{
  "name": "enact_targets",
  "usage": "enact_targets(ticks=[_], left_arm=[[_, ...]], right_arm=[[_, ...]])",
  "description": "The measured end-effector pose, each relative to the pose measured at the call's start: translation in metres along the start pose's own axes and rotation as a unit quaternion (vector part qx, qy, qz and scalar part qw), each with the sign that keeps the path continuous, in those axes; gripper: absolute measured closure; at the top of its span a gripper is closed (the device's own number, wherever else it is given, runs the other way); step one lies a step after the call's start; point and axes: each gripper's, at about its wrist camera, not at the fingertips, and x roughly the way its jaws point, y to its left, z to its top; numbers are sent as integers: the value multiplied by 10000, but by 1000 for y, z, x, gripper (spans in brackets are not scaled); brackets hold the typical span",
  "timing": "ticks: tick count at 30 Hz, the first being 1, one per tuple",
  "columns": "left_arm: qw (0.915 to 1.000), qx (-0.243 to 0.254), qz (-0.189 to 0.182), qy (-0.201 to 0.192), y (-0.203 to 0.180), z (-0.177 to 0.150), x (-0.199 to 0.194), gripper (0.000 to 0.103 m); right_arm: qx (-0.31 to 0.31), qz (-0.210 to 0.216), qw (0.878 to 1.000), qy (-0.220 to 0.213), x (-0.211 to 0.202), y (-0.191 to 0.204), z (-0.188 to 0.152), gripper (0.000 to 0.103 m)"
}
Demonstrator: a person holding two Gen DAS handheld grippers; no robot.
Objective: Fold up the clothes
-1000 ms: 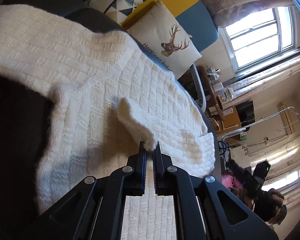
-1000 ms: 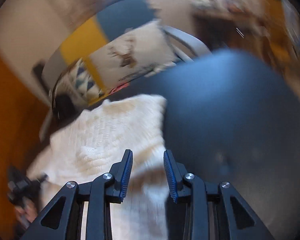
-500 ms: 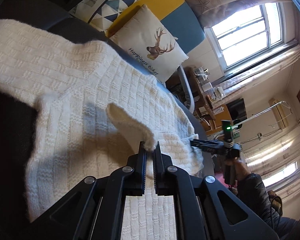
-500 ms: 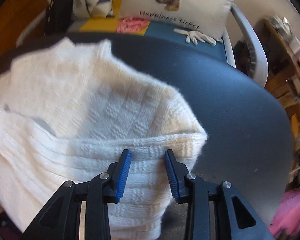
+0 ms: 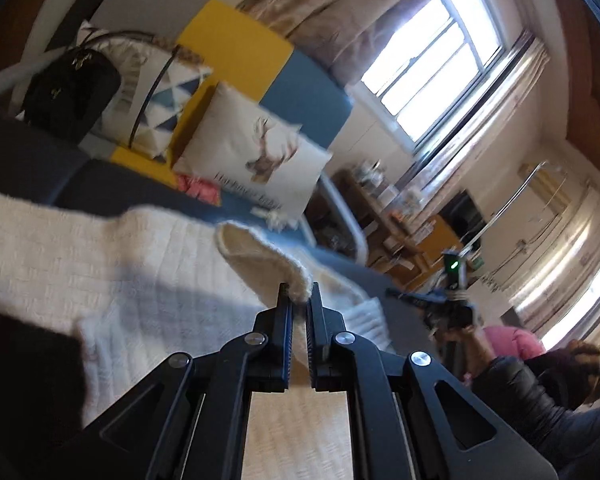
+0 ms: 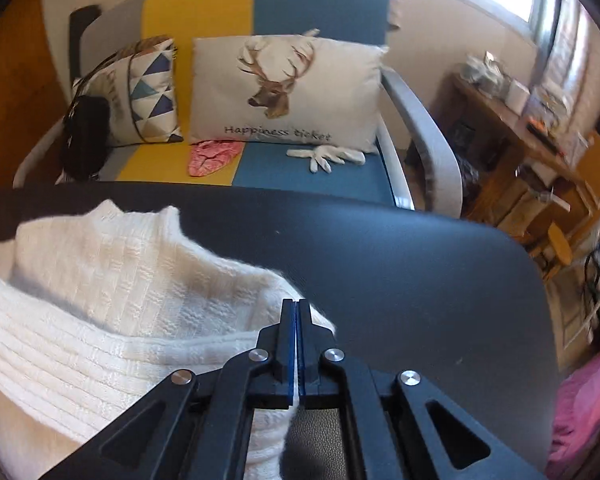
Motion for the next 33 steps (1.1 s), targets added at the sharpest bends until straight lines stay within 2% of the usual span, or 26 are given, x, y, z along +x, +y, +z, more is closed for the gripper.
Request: enact_targets(ticks=[1, 2, 4, 5, 7, 8, 10, 11, 15, 17, 21, 24, 28, 33], left_arm=[[9996, -45, 175, 207, 8, -8, 9, 98], [9986, -123, 332, 398, 18, -16, 16, 98], [9954, -381, 541, 690, 39, -30, 27, 98], [9944, -524, 546, 734, 47, -34, 27, 98], [9923, -816, 558, 745, 60, -40, 24, 98], [9921, -851, 577, 723, 62, -41, 22, 98], [9920, -886, 556, 705, 63, -40, 18, 98], [9921, -884, 545, 704, 63, -39, 17, 98], [9930, -788, 509, 716, 54, -36, 18, 97], [9934, -753, 477, 726, 49, -35, 20, 97], [9932, -794, 416, 737, 46, -34, 23, 97], [9929, -822, 428, 750, 47, -34, 23, 97], [9928, -800, 438, 771, 47, -35, 22, 97], [9927, -813, 433, 779, 47, -35, 19, 97]], right_arm=[[32, 394, 9991, 120, 4, 1, -4, 100], [56, 753, 9968, 263, 9, 0, -4, 90], [-346, 1050, 9928, 466, 11, 16, -7, 77], [-612, 1198, 9891, 594, 14, 26, -7, 77], [-1114, 1180, 9838, 758, 14, 44, -8, 73], [-1363, 1160, 9803, 836, 15, 53, -8, 67], [-1700, 938, 9754, 1044, 25, 62, -12, 62], [-1862, 819, 9723, 1150, 30, 65, -15, 56], [-1790, 587, 9731, 1330, 47, 64, -21, 45], [-1685, 577, 9741, 1395, 53, 63, -24, 37], [-1629, 541, 9769, 1275, 54, 65, -28, 31], [-1231, 595, 9819, 1311, 56, 60, -26, 30], [-1473, 576, 9780, 1363, 56, 64, -24, 29], [-1350, 526, 9757, 1645, 59, 66, -18, 28]])
